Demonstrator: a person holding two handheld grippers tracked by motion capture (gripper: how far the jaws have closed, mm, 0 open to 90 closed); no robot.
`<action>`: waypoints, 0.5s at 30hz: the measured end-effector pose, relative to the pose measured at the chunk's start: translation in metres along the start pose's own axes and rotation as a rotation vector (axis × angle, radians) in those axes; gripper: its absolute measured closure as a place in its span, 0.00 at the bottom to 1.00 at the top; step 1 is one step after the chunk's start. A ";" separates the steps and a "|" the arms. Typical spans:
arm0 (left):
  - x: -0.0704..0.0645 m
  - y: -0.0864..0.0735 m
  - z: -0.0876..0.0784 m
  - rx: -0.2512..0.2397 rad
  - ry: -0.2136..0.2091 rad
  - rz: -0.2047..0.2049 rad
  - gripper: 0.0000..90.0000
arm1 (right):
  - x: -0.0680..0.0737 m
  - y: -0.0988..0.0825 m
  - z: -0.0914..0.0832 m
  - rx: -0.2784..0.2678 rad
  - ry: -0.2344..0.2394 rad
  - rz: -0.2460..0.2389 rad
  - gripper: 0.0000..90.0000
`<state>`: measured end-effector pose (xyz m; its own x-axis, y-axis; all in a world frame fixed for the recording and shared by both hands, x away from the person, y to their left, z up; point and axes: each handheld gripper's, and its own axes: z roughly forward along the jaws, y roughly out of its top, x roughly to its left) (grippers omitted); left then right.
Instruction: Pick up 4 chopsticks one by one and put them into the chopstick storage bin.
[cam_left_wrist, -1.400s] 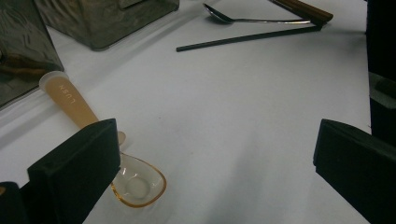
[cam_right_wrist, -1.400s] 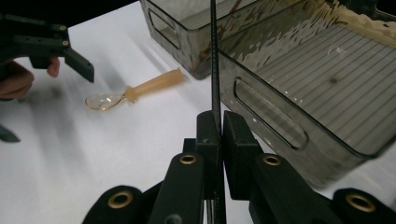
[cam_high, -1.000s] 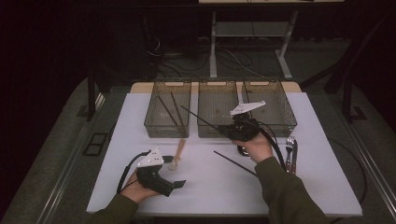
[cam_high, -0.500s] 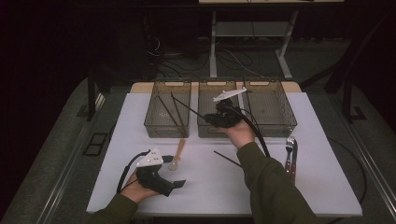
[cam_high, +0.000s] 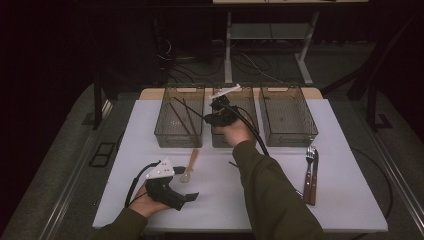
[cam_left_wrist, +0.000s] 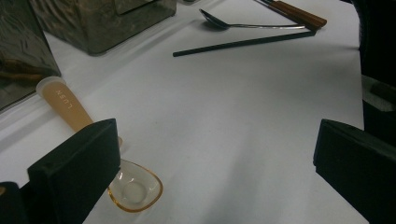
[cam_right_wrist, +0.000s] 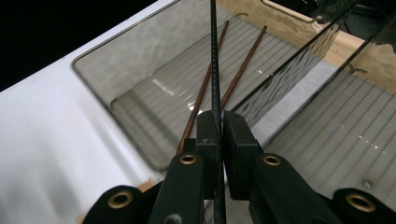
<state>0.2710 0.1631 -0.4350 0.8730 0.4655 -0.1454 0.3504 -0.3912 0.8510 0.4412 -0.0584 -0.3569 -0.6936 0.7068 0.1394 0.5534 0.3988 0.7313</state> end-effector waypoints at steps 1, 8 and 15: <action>0.000 0.000 0.000 -0.001 -0.002 0.000 0.00 | 0.000 0.003 0.004 -0.001 -0.003 0.004 0.95; -0.001 0.001 0.000 -0.001 -0.010 0.002 0.00 | 0.004 0.022 0.028 0.026 -0.036 0.010 0.95; 0.000 0.001 -0.001 -0.003 -0.011 0.010 0.00 | 0.008 0.037 0.049 0.040 -0.054 0.025 0.95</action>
<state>0.2712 0.1633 -0.4336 0.8802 0.4526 -0.1428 0.3407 -0.3931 0.8541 0.4786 -0.0090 -0.3614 -0.6538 0.7471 0.1201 0.5888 0.4027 0.7008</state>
